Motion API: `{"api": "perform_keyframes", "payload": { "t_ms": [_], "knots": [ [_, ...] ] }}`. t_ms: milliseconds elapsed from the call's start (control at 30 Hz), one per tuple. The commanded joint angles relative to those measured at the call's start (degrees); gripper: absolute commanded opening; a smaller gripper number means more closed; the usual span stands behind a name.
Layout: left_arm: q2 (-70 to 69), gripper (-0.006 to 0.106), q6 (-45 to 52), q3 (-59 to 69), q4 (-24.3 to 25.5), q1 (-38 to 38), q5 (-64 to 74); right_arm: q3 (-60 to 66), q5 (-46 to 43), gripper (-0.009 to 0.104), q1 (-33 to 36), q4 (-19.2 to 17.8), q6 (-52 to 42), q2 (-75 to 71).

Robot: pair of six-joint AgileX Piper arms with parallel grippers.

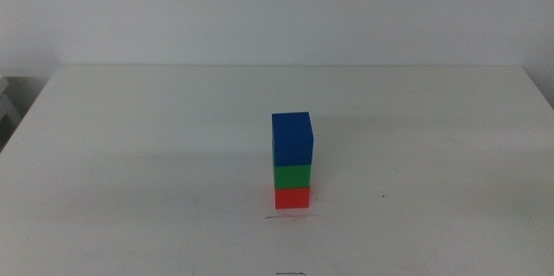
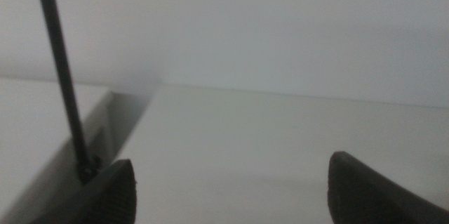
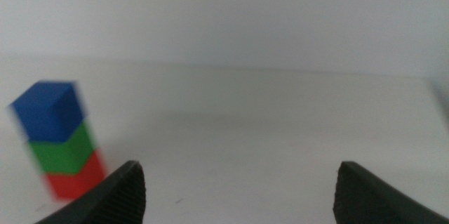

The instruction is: Stack red cubes first, then green, then blue cubes in a specific spot.

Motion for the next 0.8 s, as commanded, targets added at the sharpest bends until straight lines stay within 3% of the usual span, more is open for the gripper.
{"api": "perform_keyframes", "payload": {
  "t_ms": [0,100,233,567,767],
  "knots": [
    [-1.32,0.094,-0.88,0.89,-4.41,0.12,-4.79,1.86,-6.25,0.084,-4.70,0.46,-0.64,-4.20],
    [-2.88,0.094,-0.88,3.63,-7.50,0.12,-4.79,5.36,-6.75,0.084,-9.34,1.51,-0.64,-9.29],
    [-3.33,0.094,-0.88,7.14,-7.78,0.12,-4.94,9.61,-7.01,0.084,-12.75,3.70,-0.64,-12.74],
    [-5.23,0.094,-0.88,15.11,-7.04,0.12,-14.10,18.01,-11.49,0.084,-13.21,1.94,-0.64,-15.98],
    [-7.76,0.094,-0.88,19.60,-0.69,0.12,-16.28,20.47,-12.84,0.084,-13.21,-1.03,-0.64,-15.98]
  ]
}}
